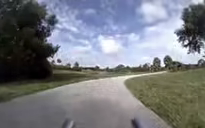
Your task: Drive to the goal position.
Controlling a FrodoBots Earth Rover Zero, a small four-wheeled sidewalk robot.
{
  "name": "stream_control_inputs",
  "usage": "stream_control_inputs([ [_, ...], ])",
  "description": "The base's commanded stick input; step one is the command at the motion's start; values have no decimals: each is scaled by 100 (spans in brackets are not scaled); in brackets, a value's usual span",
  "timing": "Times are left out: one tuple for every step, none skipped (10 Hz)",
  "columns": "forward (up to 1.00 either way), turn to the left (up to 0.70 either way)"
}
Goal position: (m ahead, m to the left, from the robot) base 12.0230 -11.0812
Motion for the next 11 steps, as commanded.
stream_control_inputs([
  [69,3],
  [69,3],
  [69,3],
  [69,3],
  [69,3],
  [69,3],
  [69,3],
  [69,3],
  [69,3],
  [69,3],
  [69,3],
])
